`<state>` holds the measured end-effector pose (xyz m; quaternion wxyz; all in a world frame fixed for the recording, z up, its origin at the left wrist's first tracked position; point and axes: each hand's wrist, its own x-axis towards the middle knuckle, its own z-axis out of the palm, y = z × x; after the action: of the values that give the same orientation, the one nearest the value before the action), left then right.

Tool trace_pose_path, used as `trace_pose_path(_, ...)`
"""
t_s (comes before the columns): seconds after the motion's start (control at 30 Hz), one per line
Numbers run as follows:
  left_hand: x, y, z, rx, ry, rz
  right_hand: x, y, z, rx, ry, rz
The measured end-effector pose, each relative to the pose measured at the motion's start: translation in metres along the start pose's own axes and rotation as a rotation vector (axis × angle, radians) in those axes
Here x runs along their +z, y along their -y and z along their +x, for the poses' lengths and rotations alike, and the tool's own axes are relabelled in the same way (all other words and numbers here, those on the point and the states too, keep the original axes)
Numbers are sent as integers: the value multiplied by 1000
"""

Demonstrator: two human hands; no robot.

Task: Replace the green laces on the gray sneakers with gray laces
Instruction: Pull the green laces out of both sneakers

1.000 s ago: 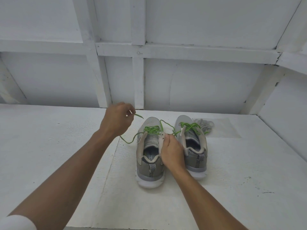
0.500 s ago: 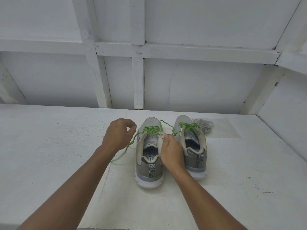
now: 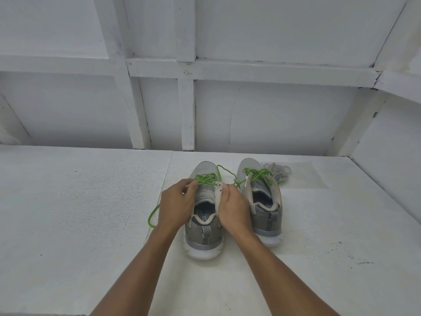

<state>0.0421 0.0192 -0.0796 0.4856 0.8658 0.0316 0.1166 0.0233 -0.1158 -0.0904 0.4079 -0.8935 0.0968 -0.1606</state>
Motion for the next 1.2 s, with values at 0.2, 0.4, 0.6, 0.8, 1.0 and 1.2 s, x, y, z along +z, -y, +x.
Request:
trace_pose_path(0.2,6,6,-4,-84,-61,-116,-7,9,8,-31,123,-154)
trace_pose_path(0.4,7,8,-4,-106,-69,-152,-14,30,19,-242,158,-344)
trace_pose_path(0.6,7,10,-3,-100,-60,-143,-8,47,37,-458,310,-469)
trace_pose_path(0.8,7,9,-4,-102,-60,-141,3,50,50,-465,405,-498)
trace_pose_path(1.0,7,10,-4,-101,-49,-143,11,47,50,-476,390,-557)
trace_pose_path(1.2,6,6,-5,-105,-56,-159,-2,54,52,-459,344,-583)
